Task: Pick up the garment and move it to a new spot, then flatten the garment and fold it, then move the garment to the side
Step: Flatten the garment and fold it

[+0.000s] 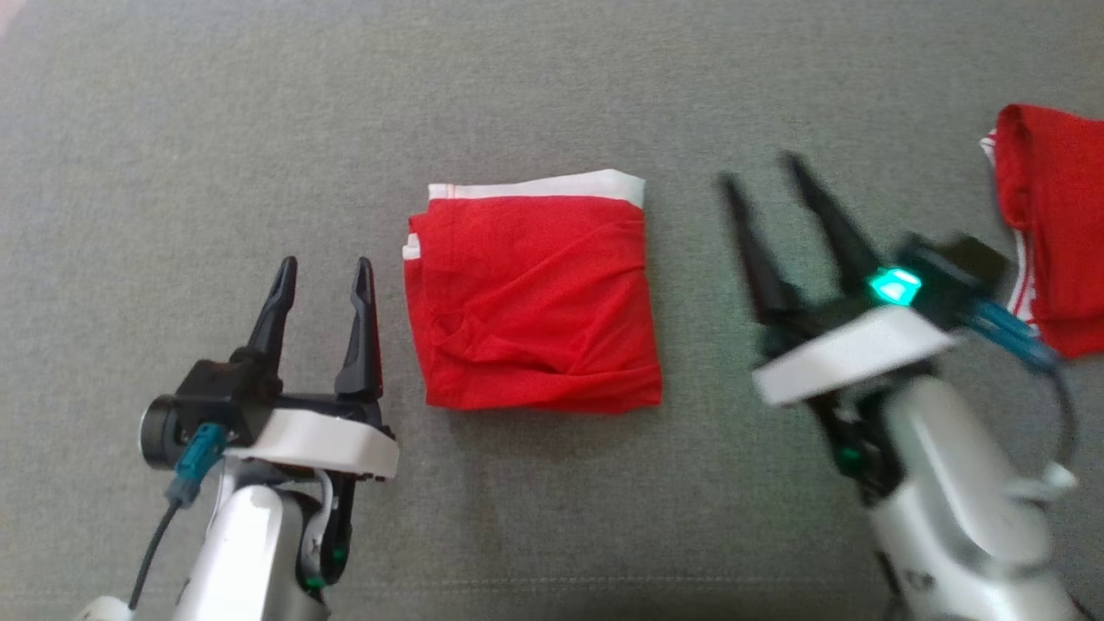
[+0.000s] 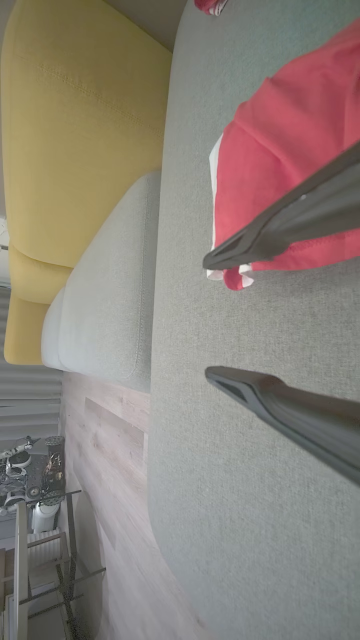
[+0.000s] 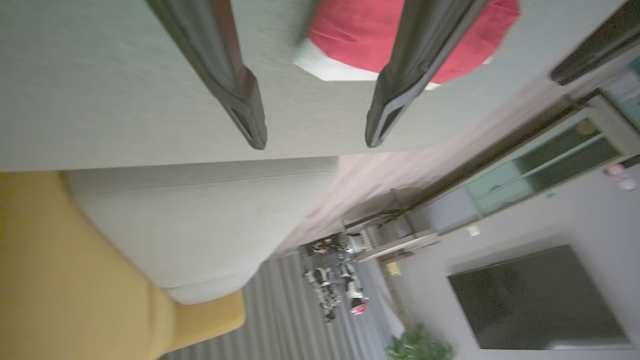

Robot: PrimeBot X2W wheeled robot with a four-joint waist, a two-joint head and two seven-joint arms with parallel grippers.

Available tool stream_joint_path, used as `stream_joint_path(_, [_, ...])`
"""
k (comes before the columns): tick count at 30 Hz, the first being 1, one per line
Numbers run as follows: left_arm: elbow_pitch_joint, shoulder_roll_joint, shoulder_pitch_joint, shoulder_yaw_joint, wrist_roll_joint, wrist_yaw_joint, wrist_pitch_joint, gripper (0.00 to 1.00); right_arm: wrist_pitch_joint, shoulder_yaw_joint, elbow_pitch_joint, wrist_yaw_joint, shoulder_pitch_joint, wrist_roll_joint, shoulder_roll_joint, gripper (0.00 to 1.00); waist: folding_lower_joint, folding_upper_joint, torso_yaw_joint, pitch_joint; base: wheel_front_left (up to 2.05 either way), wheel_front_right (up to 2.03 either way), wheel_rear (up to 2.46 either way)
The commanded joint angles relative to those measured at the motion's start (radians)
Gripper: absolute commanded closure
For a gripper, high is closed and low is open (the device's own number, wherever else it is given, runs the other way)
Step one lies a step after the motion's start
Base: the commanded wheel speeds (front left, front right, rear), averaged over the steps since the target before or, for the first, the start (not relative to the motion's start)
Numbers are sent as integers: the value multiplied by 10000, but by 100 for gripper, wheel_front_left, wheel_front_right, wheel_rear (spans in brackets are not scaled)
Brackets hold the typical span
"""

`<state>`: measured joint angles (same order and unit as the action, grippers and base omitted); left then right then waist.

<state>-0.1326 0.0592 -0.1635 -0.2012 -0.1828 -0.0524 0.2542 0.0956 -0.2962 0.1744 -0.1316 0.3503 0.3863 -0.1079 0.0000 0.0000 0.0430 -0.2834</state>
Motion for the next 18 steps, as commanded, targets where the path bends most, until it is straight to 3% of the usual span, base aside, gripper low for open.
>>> stream_joint_path(1, [355, 170, -91, 410, 87, 23, 76, 0, -26, 36, -447, 9, -128, -138, 88, 0, 0, 0, -67, 55, 0, 0, 0])
stream_joint_path(7, [422, 372, 74, 534, 108, -12, 76, 0, -343, 1731, -1185, 9, -1386, -817, 134, 0, 0, 0, -312, 281, 0, 0, 0])
stream_joint_path(18, [669, 761, 811, 669, 53, -140, -171, 0, -864, 2199, -2092, 9, -2548, -1489, 365, 0, 0, 0, -574, 1140, 0, 0, 0])
